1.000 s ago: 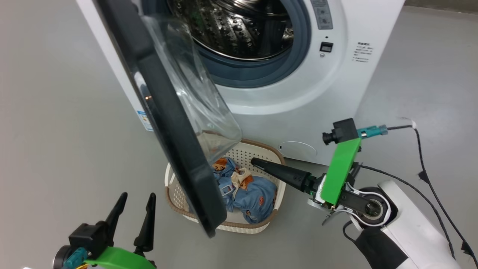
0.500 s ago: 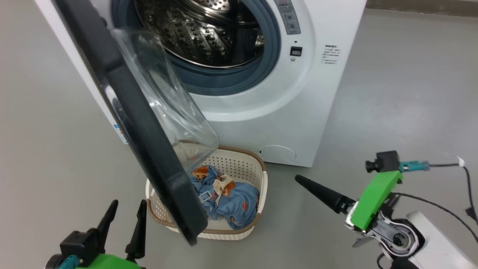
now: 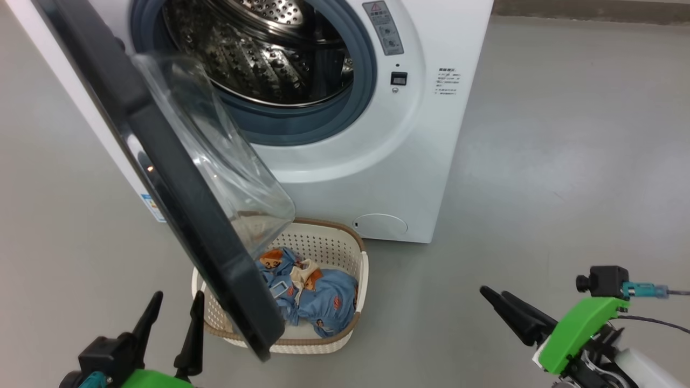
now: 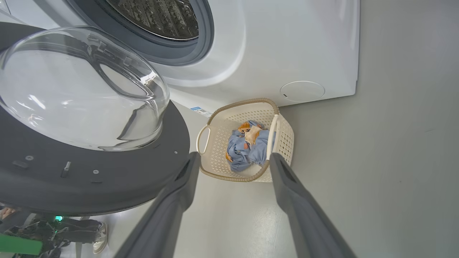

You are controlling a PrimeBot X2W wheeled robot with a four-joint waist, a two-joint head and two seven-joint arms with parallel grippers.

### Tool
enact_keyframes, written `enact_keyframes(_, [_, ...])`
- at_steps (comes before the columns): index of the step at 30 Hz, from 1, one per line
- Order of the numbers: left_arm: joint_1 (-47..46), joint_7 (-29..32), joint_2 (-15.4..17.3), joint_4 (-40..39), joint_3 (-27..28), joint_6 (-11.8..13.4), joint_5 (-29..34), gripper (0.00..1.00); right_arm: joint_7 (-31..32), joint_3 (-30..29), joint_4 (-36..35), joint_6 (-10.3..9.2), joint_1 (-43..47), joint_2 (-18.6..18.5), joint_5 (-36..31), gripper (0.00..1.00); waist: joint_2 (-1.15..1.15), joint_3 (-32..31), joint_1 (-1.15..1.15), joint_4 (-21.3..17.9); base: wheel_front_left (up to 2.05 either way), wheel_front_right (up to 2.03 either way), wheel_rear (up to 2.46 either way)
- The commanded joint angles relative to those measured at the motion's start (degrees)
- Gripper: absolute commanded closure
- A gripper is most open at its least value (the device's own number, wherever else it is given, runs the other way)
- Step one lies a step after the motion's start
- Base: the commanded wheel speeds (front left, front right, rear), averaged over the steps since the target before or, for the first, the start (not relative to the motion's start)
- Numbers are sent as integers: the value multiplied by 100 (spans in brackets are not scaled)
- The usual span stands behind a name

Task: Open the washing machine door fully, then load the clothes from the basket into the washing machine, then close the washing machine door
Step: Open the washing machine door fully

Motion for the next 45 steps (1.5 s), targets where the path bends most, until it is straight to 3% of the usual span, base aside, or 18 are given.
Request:
enact_keyframes(1, [-14, -37, 131, -152, 232, -10, -39, 0, -189, 140, -41, 10, 83, -175, -138, 0, 0, -35, 0, -39, 0, 0, 0])
enact_keyframes(11, [91, -37, 78, -157, 315, -10, -18, 0, -1472, 991, 695, 10, 45, -459, -739, 0, 0, -118, 0, -173, 0, 0, 0])
enact_keyframes(18, [126, -37, 66, -165, 361, -10, -18, 0, -1948, 969, 964, 10, 4, -462, -1061, 0, 0, -114, 0, -229, 0, 0, 0])
enact_keyframes(24, [175, -37, 75, -171, 415, -10, -11, 0, -1962, -390, 758, 10, 341, -264, -2302, 0, 0, -128, 0, -294, 0, 0, 0])
enact_keyframes(32, [195, -37, 123, -181, 445, -10, -24, 0, -1963, -2197, -68, 10, 1220, 351, -4033, 0, 0, -150, 0, -321, 0, 0, 0])
enact_keyframes(37, [200, -37, 136, -190, 439, -10, -28, 0, -1963, -2777, -544, 10, 1610, 672, -4682, 0, 0, -160, 0, -305, 0, 0, 0])
enact_keyframes(45, [186, -37, 138, -200, 416, -10, -38, 0, -1964, -3221, -1015, 10, 1957, 1006, -5216, 0, 0, -122, 0, -264, 0, 0, 0])
